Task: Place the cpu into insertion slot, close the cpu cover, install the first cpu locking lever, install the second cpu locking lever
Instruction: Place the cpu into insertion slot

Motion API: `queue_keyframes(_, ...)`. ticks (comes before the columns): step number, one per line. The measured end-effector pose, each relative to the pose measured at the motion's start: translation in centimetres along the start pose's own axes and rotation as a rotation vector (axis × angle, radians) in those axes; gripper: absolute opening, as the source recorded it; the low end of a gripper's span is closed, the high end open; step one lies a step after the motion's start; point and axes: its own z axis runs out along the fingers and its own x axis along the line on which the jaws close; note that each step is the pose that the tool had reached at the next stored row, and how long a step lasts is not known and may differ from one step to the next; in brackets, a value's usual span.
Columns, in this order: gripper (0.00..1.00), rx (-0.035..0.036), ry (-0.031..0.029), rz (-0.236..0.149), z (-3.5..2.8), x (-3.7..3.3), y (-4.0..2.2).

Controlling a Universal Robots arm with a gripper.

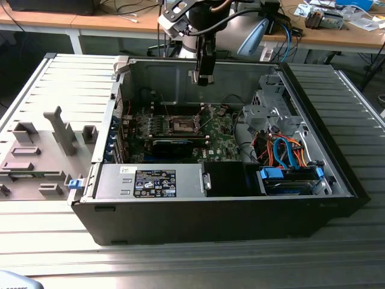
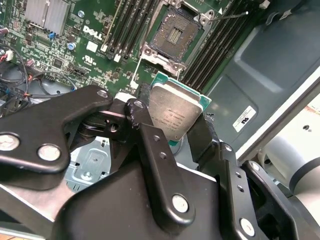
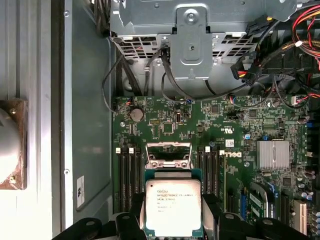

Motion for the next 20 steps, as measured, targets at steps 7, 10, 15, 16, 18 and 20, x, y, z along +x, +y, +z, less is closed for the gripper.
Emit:
queue_keyframes(7,0.55,0.0001,-0.0002,0.000,0.24,-0.26,-0.10)
queue_keyframes(10,0.55,0.0001,-0.0002,0.000,0.36,-0.32,-0.11)
queue_keyframes(15,0.55,0.0001,-0.0003,0.000,0.55,-0.41,-0.12)
queue_keyframes(16,0.55,0.0001,-0.0003,0.000,0.57,-0.41,-0.12)
queue_keyframes(18,0.55,0.0001,-0.0002,0.000,0.63,-0.43,-0.12)
queue_keyframes(20,0.55,0.0001,-0.0002,0.000,0.71,-0.46,-0.13)
